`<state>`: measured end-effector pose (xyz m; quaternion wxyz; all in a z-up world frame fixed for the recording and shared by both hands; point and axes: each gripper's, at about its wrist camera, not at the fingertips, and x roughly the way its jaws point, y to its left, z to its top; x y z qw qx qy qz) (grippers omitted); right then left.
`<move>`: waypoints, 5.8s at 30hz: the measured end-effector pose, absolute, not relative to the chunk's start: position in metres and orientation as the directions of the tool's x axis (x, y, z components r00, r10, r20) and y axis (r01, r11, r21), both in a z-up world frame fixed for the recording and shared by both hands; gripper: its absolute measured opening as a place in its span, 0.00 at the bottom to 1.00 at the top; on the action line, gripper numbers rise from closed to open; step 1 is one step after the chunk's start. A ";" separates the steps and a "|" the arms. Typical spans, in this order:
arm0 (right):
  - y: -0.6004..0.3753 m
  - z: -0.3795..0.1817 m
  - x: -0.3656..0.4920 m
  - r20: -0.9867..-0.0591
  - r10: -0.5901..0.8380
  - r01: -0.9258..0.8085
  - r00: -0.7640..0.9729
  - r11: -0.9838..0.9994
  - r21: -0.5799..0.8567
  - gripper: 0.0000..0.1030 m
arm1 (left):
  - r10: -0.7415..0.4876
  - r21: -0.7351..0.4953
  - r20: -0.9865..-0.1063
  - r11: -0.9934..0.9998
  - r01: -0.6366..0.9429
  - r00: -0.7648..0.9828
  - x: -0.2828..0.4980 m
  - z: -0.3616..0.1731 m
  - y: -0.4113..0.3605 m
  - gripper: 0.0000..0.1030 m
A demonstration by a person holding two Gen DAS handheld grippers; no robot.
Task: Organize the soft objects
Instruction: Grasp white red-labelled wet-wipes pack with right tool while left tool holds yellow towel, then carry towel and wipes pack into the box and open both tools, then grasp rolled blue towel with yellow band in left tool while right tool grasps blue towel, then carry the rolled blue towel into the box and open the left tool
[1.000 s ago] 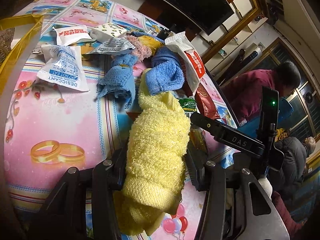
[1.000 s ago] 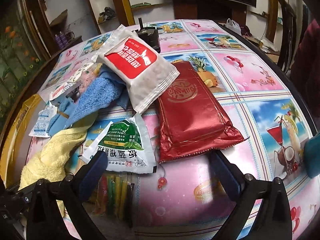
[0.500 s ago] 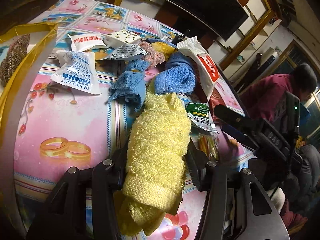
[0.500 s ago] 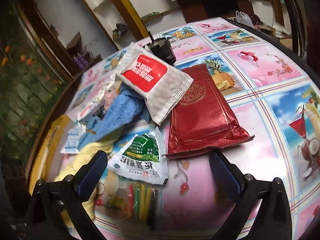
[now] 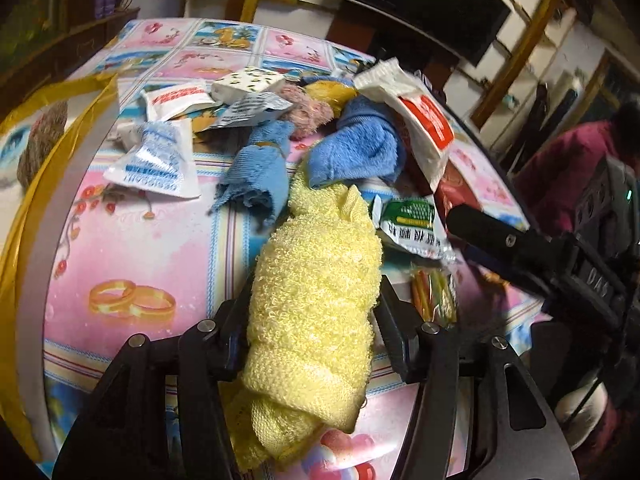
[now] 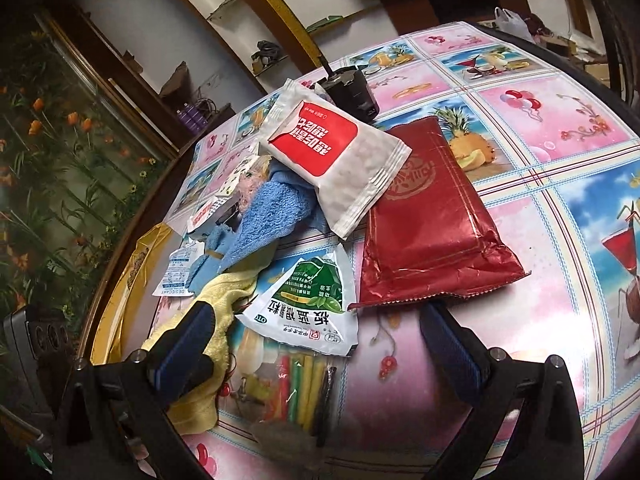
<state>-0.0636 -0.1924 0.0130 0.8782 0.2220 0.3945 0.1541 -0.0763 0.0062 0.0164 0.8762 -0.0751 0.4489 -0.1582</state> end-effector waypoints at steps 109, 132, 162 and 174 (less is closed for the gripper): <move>-0.039 0.069 -0.045 -0.699 0.549 -0.358 0.459 0.834 0.420 0.55 | 0.105 0.097 -0.842 0.994 -0.043 0.529 -0.098 0.028 0.184 0.68; -0.211 0.058 -0.035 -0.618 0.450 -0.125 0.644 0.859 0.496 0.64 | -0.234 -0.123 -0.776 0.967 0.224 0.586 -0.079 0.087 0.062 0.67; -0.162 0.019 0.031 -0.682 0.492 -0.173 0.542 0.859 0.482 0.34 | -0.192 -0.087 -0.821 0.973 0.213 0.538 0.015 0.025 0.009 0.27; -0.158 0.034 0.017 -0.614 0.563 -0.240 0.554 0.813 0.530 0.30 | -0.373 -0.338 -0.672 0.923 0.183 0.640 -0.082 0.084 0.064 0.27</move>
